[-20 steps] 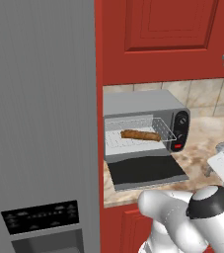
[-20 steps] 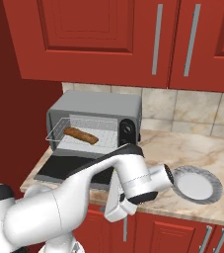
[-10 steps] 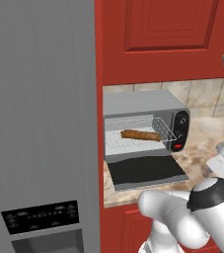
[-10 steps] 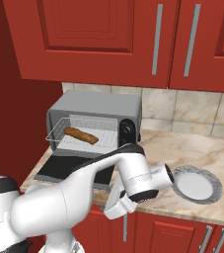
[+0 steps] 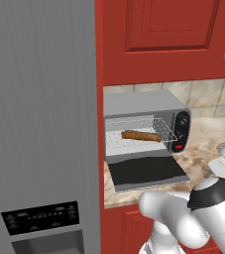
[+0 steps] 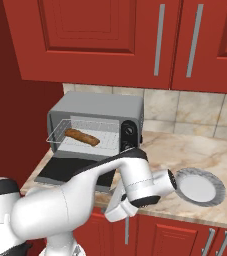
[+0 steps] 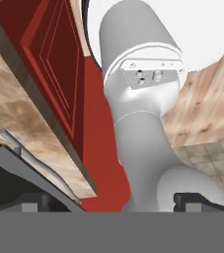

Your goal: Pull the toaster oven rack outwards. Pick up the baguette from the plate and place it on the toaster oven rack. Close the toaster oven door fully and set the temperature to the lowest setting.

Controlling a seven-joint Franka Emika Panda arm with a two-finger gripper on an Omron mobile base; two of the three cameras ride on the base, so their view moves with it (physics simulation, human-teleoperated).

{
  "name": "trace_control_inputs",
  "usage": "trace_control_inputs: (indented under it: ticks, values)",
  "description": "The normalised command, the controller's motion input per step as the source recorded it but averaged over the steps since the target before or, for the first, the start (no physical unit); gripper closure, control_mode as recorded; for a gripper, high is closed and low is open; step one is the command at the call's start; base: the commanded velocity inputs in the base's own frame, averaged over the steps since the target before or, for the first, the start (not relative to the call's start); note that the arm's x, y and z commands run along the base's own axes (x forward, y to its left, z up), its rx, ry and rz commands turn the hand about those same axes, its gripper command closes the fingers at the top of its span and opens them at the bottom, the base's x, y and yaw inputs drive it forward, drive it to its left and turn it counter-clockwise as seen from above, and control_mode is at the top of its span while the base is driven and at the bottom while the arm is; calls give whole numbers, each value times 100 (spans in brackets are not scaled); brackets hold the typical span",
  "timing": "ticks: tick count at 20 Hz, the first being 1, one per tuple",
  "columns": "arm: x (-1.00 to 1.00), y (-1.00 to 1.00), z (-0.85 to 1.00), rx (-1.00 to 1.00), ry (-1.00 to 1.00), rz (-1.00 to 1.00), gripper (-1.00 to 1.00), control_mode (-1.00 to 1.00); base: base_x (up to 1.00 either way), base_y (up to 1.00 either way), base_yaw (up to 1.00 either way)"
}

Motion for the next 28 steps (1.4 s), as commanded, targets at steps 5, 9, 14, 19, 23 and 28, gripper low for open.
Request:
trace_control_inputs:
  ticks: [5, 9, 14, 19, 23, 28]
  values:
    - [8, 0, -2, 0, 0, -4, -100, -100, 0, 0, 0]
    - [8, 0, -5, 0, 0, -3, -100, -100, 0, 0, 0]
    - [12, 0, -11, 0, 0, -1, -100, -100, 0, 0, 0]
    - [17, 0, -12, 1, 0, 0, -100, -100, 0, 0, 0]
    - [18, 0, -11, 2, 0, 0, -100, -100, 0, 0, 0]
    - [14, 0, -9, 2, 0, 0, -100, -100, 0, 0, 0]
